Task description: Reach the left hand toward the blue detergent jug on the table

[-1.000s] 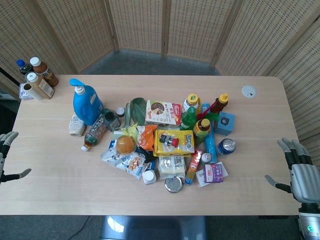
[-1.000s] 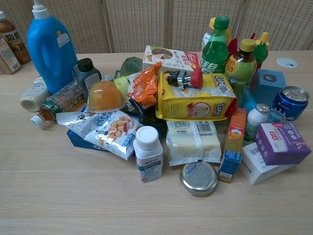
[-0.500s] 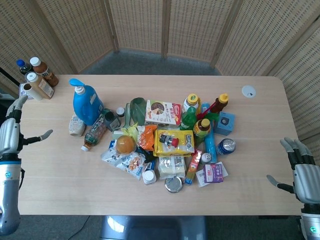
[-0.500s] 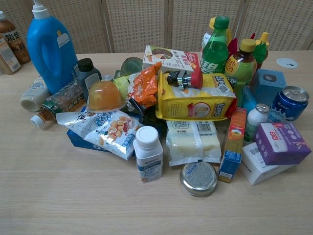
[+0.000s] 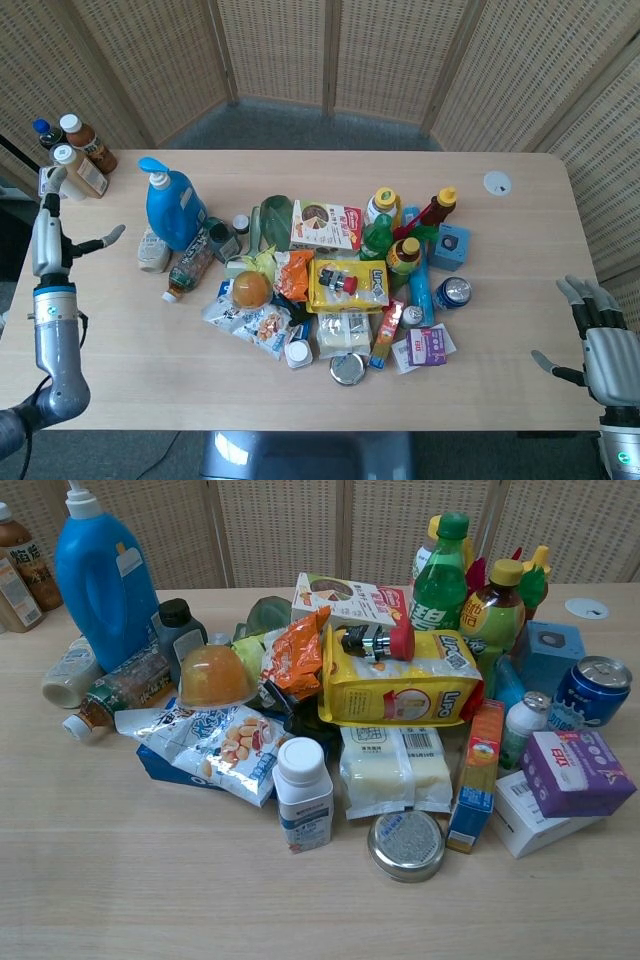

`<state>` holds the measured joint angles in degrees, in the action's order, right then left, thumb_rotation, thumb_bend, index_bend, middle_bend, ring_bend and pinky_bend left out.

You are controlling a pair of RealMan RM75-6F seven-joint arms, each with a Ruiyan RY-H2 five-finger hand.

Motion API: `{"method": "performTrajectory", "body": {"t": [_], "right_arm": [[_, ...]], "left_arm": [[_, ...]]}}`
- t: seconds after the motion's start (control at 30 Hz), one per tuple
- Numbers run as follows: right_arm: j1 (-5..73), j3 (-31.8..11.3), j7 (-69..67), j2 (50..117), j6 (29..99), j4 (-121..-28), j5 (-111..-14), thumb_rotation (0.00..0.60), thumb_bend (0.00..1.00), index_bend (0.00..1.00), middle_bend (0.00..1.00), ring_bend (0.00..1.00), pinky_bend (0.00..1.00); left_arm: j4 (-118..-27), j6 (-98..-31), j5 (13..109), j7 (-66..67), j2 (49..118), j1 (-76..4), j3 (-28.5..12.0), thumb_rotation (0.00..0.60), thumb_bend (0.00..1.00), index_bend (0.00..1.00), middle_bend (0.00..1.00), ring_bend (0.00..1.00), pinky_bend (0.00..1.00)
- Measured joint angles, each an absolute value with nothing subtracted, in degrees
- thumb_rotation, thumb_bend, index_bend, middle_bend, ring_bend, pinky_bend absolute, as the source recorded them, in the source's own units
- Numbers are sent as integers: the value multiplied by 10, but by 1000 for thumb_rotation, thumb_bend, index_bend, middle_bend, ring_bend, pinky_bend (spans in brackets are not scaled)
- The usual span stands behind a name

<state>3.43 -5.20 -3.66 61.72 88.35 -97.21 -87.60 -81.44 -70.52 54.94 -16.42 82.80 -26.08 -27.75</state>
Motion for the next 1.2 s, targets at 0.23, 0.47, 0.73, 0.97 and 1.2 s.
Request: {"method": "performTrajectory", "body": {"t": [0.23,0.47,0.73,0.97,1.2], "right_arm": [[36,-54,-46,617,878,-967,-868,600,0,0,0,0,0],[39,-59,-58,617,869,-960,-854,600,0,0,0,0,0],[45,-64,-61,621,854,-951,-835,600,0,0,0,0,0],[50,-69,-64,623,844,-949,-826,600,0,0,0,0,0],[49,-70,-73,620,845,-951,-826,600,0,0,0,0,0]], "left_arm": [[-769,-688,516,-140,879,-313,-304,600,0,42,0,0,0],[-732,-676,493,-119,913,-347,-320,600,0,42,0,0,0],[-666,-663,490,-126,953,-383,-332,600,0,45,0,0,0],[-587,-640,491,-138,990,-419,-339,600,0,223,0,0,2],[-496,-629,497,-146,1034,-461,-347,600,37,665,493,367,496]]}}
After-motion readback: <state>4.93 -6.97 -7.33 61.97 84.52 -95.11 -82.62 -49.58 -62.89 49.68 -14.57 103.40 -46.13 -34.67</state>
